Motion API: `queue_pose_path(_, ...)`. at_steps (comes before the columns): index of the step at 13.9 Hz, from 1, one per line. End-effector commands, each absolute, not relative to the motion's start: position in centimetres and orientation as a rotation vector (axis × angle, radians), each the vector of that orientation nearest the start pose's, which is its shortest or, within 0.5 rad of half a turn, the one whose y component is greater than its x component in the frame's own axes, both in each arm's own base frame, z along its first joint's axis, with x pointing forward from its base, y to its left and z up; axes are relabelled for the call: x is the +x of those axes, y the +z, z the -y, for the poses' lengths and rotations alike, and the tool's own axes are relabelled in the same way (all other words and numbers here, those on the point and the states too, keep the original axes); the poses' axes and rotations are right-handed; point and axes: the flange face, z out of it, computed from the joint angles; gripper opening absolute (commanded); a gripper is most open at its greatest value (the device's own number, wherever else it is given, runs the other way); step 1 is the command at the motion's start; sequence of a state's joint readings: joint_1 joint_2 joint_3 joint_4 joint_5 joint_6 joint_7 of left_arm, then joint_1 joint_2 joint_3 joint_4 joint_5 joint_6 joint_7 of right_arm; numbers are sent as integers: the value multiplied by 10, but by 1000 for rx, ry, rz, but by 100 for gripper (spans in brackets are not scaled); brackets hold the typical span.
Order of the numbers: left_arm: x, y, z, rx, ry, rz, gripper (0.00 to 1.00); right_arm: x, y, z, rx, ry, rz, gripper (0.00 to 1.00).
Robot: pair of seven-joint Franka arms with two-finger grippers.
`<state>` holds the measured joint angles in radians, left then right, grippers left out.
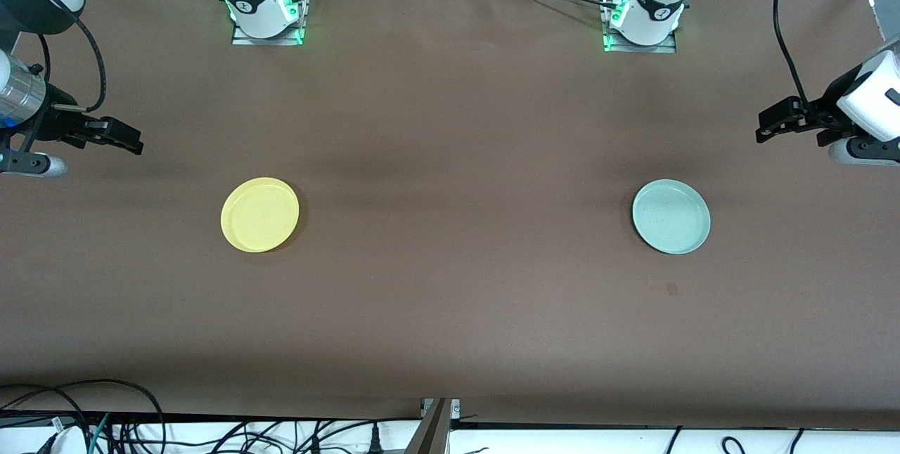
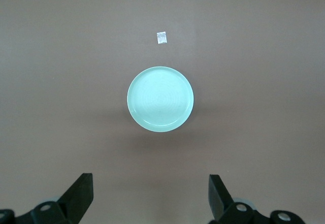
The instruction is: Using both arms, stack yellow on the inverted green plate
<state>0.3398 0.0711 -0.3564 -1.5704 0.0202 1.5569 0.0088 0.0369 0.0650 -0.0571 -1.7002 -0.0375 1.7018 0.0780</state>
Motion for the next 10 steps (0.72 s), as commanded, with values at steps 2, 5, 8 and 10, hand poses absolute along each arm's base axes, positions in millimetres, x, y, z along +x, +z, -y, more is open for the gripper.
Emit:
queue_pose_path(2,569,582,-4,-3118,137,-31,100,579,543,18,-3191,84,-142,100)
queue_pose_path(5,569,582,-4,-3118,137,-31,100,579,544,18,-3191,81,-142,100)
queue_pose_path(8,570,572,-4,-3119,151,-33,100,579,544,18,-3191,81,-142,100)
queue_pose_path(10,570,569,-4,-3118,151,-33,100,579,544,19,-3191,81,-145,100)
